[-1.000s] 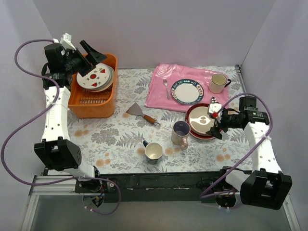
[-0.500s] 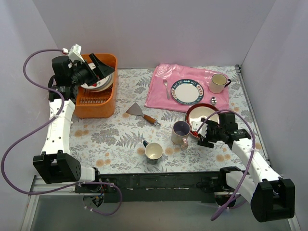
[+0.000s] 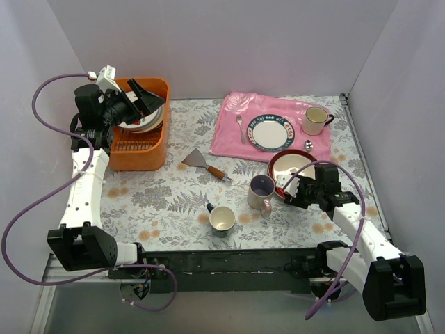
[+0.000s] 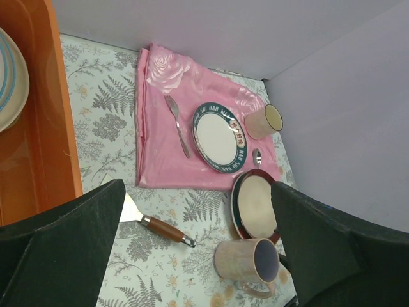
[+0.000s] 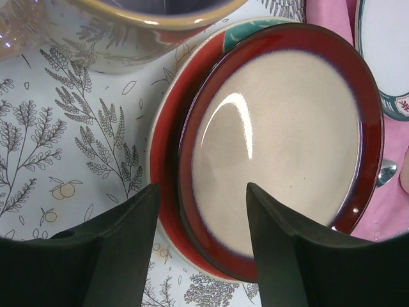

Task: Place the mixed dishes into the plastic bin
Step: Pick up the plate at the center of the board.

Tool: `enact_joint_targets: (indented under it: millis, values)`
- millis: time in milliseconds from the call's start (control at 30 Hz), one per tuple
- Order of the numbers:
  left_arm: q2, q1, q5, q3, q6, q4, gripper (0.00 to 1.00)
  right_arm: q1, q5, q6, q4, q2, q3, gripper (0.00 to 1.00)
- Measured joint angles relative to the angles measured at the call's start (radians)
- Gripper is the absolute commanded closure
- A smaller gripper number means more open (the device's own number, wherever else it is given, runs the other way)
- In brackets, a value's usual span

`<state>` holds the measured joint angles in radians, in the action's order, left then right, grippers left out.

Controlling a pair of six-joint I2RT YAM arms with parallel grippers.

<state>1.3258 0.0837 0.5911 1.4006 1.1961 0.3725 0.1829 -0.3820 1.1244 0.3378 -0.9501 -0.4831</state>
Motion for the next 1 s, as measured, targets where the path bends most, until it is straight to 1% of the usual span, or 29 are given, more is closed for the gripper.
enact_joint_targets:
  millis: [67,267,433,600,733,833,1000]
  values:
    - [-0.004,0.000,-0.005,-0.002,0.001,-0.007,0.02,0.001,0.006,-0.003,-0.011,-0.002,0.010,0.42]
    - [-0.023,0.000,-0.017,-0.018,0.002,-0.045,0.02,0.002,0.020,-0.003,-0.045,-0.010,0.037,0.47]
    - [-0.076,0.000,-0.064,-0.087,0.020,-0.105,0.02,0.009,0.041,0.004,-0.093,-0.019,0.064,0.49]
    - [-0.169,0.002,-0.132,-0.186,0.069,-0.178,0.02,0.017,0.057,0.017,-0.142,-0.024,0.090,0.53]
    - [-0.189,0.004,-0.130,-0.195,0.085,-0.232,0.02,0.022,0.065,0.033,-0.180,-0.027,0.109,0.57]
    - [-0.188,0.005,-0.124,-0.196,0.094,-0.254,0.02,0.024,0.066,0.047,-0.208,-0.029,0.126,0.61]
    - [-0.188,0.005,-0.109,-0.199,0.103,-0.278,0.02,0.029,0.068,0.068,-0.240,-0.039,0.143,0.73]
